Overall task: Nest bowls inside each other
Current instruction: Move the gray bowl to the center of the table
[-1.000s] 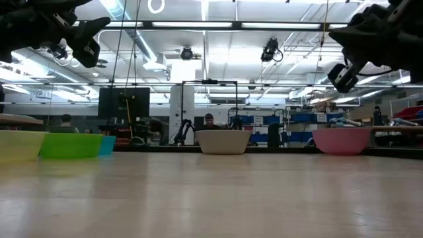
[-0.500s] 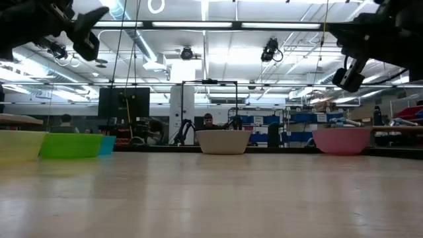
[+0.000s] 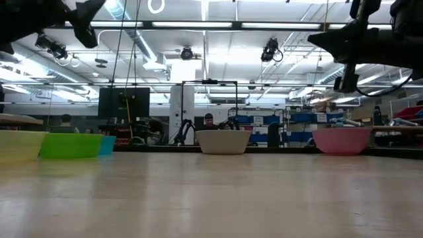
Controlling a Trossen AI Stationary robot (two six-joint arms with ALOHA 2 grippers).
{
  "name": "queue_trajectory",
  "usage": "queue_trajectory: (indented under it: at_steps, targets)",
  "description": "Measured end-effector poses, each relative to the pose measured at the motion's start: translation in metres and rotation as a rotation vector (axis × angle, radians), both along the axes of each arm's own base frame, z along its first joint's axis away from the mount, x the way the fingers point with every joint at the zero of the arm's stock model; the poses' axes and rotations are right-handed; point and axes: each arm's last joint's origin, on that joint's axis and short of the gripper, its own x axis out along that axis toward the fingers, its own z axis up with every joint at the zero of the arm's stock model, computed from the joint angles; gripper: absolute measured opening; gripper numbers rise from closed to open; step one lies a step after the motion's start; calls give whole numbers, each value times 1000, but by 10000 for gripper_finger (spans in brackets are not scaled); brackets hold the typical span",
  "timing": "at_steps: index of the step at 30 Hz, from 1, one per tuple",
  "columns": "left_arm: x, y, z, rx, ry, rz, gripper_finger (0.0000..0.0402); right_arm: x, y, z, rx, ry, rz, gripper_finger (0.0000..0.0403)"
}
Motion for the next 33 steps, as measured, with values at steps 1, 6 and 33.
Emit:
queue_trajectory:
  at_steps: [1,6,33]
  targets:
    - [1,1,-1,-1,18,18,202,0,-1,0,-45,6,-37,2]
    - [14,7,-14,-56,169,228,202,-1,-8,-2,-287,51,-157,2]
    - [232,83,-23,190,1091,368,202,-5,-42,-13,-466,175,-206,2]
